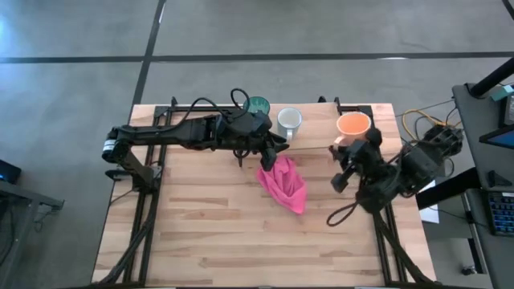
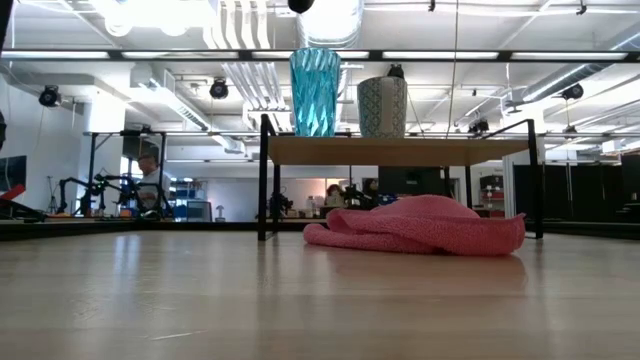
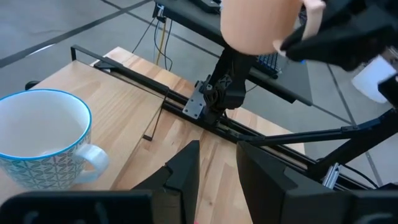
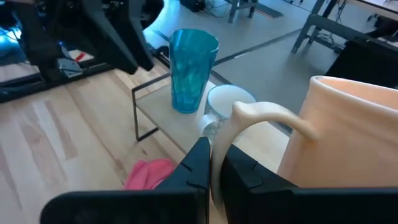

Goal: Stack small to large cups/mugs on shelf
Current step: Put the yellow cup on the shelf

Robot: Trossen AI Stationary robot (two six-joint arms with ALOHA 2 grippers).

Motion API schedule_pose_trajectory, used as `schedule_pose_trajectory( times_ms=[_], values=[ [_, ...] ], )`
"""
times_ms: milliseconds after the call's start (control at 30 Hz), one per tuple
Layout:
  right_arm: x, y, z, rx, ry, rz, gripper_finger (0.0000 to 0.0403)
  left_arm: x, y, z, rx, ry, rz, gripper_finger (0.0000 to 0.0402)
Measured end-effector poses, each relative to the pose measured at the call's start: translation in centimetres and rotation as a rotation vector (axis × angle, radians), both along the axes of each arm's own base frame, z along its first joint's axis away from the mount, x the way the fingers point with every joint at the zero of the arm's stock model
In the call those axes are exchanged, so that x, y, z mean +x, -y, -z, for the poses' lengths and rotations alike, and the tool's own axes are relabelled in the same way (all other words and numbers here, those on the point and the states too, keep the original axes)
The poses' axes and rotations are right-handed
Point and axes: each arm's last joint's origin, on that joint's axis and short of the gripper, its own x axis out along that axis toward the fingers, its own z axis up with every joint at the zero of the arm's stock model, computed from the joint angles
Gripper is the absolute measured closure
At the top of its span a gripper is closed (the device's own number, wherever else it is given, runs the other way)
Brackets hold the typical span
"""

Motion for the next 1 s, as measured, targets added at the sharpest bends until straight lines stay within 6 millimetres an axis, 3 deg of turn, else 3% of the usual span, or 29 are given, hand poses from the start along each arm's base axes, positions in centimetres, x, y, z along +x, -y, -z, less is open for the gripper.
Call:
schedule_pose_trajectory(
  times_ms=[200,500,1000],
  values=[
    [-1.2,0.4,0.6,-0.005,0.007,-0.037,0.0391,0.0,0.0,0.0,0.000,-0.001,0.000,0.0310],
    [-2.0,0.5,4.8,-0.041,0.065,-0.156,0.0391,0.0,-0.1,0.0,0.007,0.002,0.001,0.0310],
    [-5.6,3.1,9.2,-0.027,0.438,-0.426,0.0390,0.0,-0.1,0.0,0.007,0.006,0.001,0.0310]
  ],
)
